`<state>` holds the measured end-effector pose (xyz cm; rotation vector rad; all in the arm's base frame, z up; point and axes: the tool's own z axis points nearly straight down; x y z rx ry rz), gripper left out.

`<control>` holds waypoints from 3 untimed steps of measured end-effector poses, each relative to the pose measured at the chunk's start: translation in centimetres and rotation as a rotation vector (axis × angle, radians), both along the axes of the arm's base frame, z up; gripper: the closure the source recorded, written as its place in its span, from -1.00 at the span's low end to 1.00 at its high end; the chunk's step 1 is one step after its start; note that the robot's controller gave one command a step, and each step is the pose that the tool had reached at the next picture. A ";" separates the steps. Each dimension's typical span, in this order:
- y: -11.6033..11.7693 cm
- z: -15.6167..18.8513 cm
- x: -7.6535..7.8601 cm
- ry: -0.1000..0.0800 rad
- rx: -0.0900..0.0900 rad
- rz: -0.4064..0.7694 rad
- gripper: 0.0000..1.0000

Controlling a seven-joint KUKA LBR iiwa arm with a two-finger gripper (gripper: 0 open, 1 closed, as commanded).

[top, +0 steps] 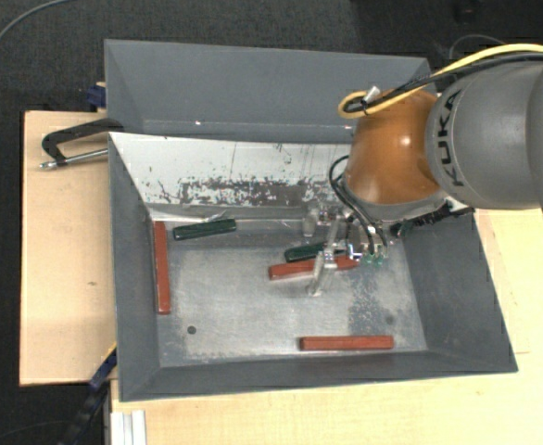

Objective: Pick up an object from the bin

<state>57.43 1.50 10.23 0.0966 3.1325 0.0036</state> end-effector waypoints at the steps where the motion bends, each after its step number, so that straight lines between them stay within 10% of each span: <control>1: -1.0 0.2 0.2 0.002 0.000 -0.065 -1.00; 3: -0.7 -3.1 0.6 0.005 0.001 -0.220 -1.00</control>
Offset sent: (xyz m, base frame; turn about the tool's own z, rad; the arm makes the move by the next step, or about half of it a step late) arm 0.0011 -0.0117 0.0007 0.0664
